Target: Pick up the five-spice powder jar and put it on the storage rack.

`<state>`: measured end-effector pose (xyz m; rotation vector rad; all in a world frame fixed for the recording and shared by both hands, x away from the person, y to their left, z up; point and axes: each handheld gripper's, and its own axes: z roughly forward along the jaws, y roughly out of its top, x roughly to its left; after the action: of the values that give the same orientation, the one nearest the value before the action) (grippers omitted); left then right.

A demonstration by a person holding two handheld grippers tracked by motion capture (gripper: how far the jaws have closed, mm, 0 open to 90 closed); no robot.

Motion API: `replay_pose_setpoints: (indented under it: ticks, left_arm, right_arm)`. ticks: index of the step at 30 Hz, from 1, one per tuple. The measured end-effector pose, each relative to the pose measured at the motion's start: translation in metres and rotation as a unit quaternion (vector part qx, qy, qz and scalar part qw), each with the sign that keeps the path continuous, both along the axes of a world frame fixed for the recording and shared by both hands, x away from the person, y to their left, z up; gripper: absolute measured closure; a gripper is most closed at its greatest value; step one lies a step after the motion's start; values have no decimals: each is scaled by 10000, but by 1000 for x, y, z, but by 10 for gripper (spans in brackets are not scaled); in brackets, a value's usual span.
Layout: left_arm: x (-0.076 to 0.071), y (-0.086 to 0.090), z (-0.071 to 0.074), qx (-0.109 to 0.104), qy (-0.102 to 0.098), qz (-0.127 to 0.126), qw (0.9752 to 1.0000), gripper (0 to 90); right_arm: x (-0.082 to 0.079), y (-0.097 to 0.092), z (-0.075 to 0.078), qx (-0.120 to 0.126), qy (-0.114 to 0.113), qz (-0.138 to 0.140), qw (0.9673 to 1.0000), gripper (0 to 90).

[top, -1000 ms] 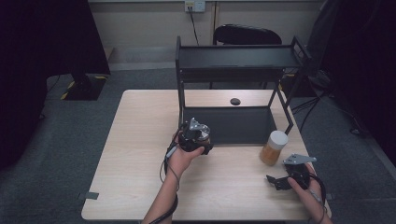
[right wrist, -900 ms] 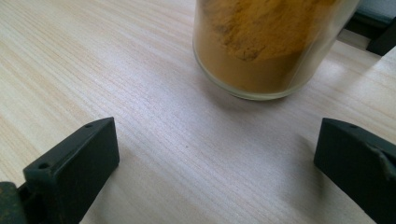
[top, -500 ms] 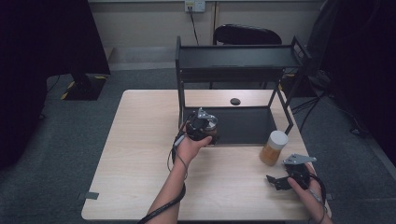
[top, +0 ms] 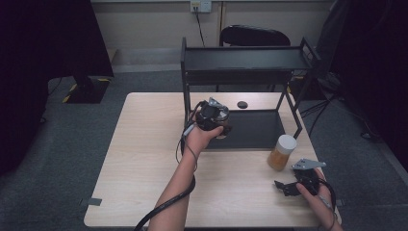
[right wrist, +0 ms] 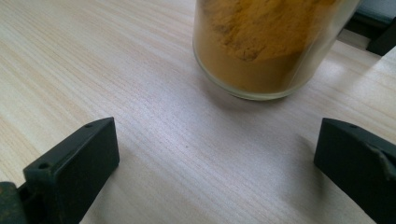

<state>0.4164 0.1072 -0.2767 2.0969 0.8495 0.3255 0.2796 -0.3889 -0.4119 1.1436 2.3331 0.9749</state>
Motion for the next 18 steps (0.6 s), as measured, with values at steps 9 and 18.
replay_pose_setpoints:
  ticks: [9,18]
  left_arm:
    - [4,-3,27,106,-64,-4,9999,311]
    - [5,0,55,156,-134,10,9998,311]
  right_arm:
    - [0,0,0,3,6,-6,10000,0]
    - [0,0,0,0,1,-1,10000,0]
